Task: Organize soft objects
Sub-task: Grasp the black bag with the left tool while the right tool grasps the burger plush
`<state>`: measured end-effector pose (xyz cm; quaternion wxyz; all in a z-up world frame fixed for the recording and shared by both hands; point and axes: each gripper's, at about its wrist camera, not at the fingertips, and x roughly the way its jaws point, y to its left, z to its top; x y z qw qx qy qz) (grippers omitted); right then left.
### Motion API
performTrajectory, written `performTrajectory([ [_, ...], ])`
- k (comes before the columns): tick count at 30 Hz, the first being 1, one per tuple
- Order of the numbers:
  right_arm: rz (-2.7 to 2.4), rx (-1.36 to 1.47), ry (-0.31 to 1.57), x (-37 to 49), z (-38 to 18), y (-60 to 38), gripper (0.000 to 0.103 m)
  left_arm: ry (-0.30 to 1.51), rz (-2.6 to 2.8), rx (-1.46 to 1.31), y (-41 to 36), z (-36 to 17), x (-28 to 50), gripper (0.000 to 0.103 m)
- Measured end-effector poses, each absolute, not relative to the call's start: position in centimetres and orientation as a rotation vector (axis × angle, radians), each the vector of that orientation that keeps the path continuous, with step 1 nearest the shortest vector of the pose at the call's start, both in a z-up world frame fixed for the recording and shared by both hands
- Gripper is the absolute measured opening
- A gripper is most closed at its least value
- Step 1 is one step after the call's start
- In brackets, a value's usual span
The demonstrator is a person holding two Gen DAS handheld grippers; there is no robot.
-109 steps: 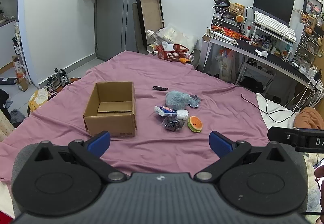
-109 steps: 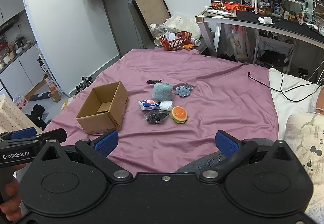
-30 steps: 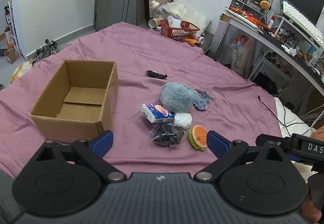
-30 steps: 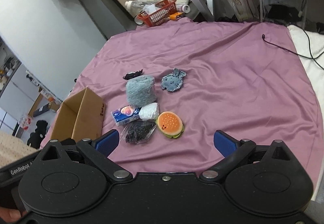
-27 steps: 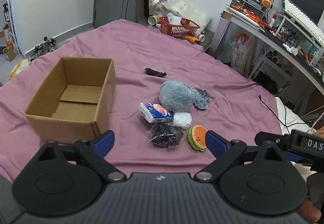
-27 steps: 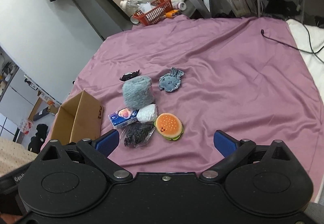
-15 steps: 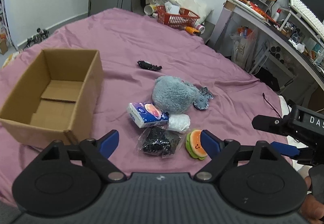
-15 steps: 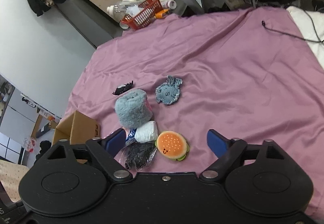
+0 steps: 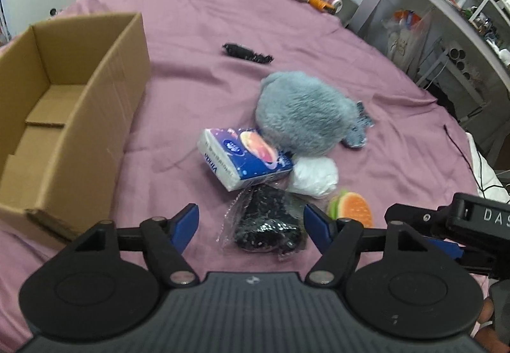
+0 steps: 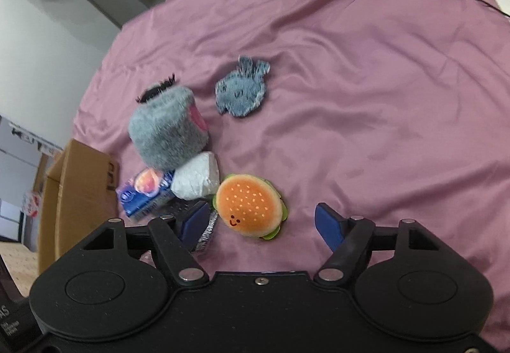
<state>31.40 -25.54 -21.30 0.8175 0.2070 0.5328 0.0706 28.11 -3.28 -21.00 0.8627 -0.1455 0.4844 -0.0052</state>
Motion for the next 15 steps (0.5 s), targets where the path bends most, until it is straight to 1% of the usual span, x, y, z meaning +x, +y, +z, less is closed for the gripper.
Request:
performTrajectory([
  [8,0.183,0.307,1.176,32.2,-23.5,-23.4,0.073,1.072,-0.074,-0.387,-2.3,-23.5,29.7,0.071],
  [15,0.201,0.288,1.167,32.5,-23.6,-23.3,0.075,1.067,-0.063,-0.406,-2.2,-24.2,29.3,0.070],
])
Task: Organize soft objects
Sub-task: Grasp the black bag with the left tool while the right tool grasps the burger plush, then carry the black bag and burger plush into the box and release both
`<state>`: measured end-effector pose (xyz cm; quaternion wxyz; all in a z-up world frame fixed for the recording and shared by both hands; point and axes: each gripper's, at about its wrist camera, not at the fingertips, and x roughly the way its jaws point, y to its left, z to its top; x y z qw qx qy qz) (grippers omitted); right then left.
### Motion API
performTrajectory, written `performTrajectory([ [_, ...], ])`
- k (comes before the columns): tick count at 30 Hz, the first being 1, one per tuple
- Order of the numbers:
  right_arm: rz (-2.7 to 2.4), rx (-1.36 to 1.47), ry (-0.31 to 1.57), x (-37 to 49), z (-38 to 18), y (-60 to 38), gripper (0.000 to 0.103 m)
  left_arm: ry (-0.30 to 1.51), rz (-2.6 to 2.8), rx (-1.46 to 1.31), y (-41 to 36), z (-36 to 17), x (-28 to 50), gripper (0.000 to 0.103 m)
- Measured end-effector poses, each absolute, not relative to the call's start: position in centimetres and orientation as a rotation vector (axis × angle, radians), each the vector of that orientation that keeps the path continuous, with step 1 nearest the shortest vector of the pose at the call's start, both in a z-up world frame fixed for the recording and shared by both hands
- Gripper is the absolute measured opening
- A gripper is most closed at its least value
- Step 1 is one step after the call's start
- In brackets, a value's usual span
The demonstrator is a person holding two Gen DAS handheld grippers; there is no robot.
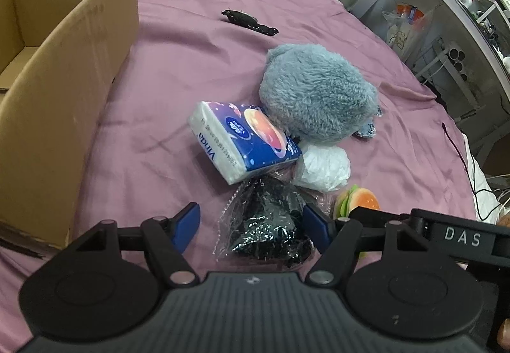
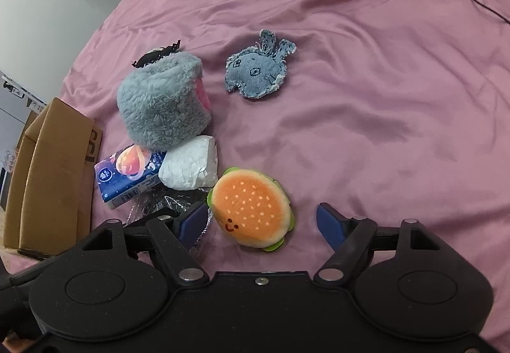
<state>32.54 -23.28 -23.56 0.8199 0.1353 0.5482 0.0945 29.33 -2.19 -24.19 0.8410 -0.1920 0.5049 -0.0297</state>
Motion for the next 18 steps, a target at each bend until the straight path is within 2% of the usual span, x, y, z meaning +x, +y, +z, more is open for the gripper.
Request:
performTrajectory([
  [4,0.219,0.284,1.174,32.8,-23.7,-23.1,0.075,1.052,-0.062,-0.427,-1.9,-24.3,28.9,0.064],
  [6,0.199,0.264,1.183,32.9,-23.9,-23.2,0.074,1.047,-0.088,-0.469,-1.7,-24.2,28.7,0.050],
  [8,0.189,0.249,1.192,32.9,-24.2,-23.1,0.074,1.037,-0.099,-0.494,-1.6,-24.0,28.5,0.042],
  [11,0.195,0.223,1.184,32.7,-24.1,-22.8,0.072,1.024,-0.114,-0.507,-1.6,-23.6,28.1,0.037],
  [15,0.206,0.188,1.167,32.6,-24.1,-22.3,0.050,1.020,-0.108,-0.527,-1.3,-22.9,27.6,0.036],
  [18,0.200,0.189,1.154,32.4,-23.7,-22.4,0.042,1.006,-0.109,-0.528,-0.9,-21.9,27.1,0.036],
])
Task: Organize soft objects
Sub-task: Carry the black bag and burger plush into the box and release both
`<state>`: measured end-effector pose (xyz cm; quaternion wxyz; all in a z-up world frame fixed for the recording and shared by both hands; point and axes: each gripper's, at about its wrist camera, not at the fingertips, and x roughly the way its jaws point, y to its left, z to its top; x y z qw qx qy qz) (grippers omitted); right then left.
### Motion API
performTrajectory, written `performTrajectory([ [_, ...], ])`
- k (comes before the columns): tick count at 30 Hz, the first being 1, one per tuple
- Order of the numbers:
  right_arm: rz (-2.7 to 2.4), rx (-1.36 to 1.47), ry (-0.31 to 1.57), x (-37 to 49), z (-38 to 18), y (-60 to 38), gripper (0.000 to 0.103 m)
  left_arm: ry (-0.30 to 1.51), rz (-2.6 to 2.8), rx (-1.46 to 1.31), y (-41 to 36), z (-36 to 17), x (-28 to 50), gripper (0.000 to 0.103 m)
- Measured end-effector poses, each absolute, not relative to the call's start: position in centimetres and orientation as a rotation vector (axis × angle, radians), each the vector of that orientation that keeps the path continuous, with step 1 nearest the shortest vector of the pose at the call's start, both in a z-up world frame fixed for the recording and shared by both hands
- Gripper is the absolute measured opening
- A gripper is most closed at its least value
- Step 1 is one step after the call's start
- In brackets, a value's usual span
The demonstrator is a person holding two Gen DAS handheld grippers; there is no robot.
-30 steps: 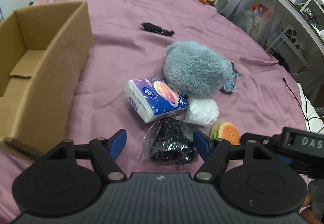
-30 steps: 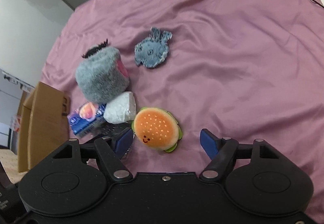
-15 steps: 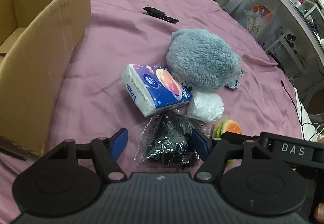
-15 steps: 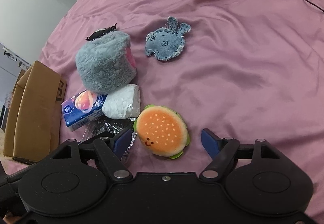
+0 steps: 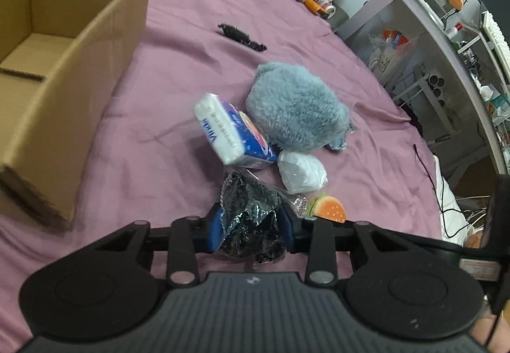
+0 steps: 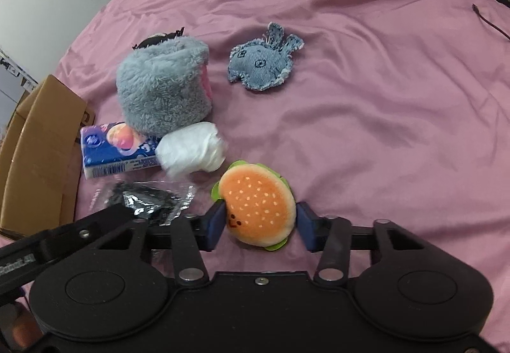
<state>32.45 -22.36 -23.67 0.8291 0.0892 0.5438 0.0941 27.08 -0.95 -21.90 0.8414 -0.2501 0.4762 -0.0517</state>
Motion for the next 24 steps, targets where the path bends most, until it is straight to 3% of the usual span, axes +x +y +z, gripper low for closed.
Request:
performTrajectory([
  [3,0.202,0.204,1.132,31.8,-22.8,-22.5,0.034,0.987,-0.109,-0.519,-0.8,-20.6,26.5,0.036],
  [24,0.312,0.248,0.926,27.8,-16.4,-20.2,0.034,0.812,-0.067,-0.436,2.2,-11.5,20.8,0.036],
])
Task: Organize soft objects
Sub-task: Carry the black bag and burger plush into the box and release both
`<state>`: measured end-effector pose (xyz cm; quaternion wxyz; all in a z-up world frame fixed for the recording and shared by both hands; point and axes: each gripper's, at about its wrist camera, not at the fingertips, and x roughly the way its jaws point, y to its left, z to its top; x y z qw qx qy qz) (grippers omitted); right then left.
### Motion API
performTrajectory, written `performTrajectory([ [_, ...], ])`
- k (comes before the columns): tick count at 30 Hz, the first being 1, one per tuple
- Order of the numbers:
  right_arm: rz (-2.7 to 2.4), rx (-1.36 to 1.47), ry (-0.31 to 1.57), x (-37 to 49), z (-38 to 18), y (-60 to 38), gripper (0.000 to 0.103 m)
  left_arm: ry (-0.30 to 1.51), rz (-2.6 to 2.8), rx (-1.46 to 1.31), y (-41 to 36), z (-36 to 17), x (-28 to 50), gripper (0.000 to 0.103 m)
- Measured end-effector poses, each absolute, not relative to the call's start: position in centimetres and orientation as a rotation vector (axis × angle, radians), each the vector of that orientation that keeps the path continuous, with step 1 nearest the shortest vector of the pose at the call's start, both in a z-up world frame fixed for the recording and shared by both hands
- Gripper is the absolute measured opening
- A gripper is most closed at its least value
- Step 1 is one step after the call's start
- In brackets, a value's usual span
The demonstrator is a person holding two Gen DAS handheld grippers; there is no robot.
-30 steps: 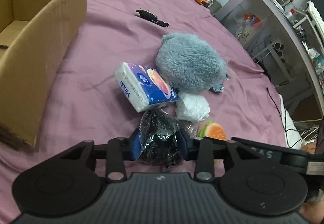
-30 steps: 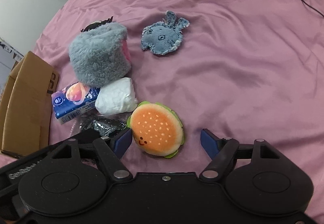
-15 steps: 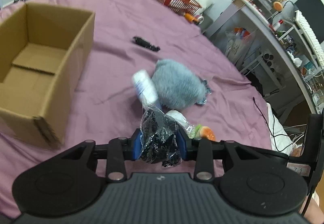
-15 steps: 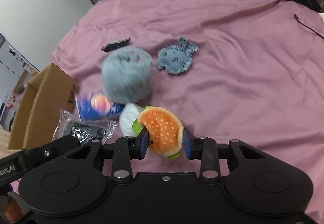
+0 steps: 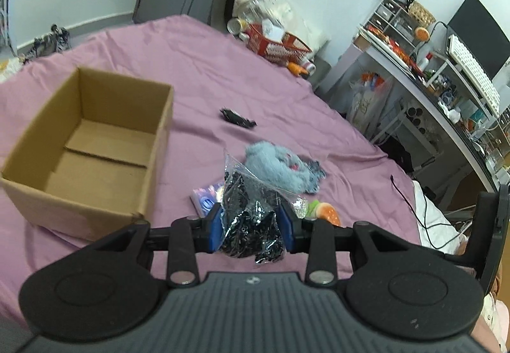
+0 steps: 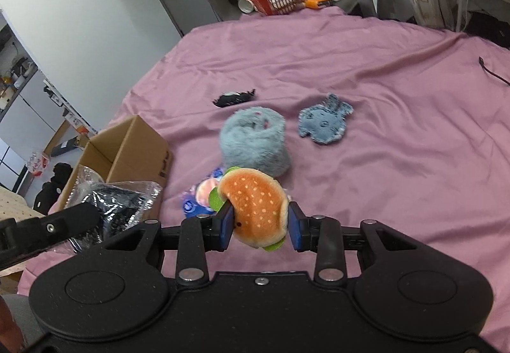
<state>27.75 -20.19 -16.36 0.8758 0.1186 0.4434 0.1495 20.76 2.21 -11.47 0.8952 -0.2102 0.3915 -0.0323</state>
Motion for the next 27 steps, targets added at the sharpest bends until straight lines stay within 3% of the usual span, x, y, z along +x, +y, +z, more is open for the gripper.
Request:
performTrajectory([
  [19,0.393,0.247,0.878,27.4,-14.9,-15.4,0.034,0.723,0.132,-0.429,11.4,-9.0,20.2,0.036],
  [27,0.429,0.225,0.864,28.5,-14.1,-13.2,0.034,0.752,0.201,-0.467,14.3,-10.7,20.9,0.036],
])
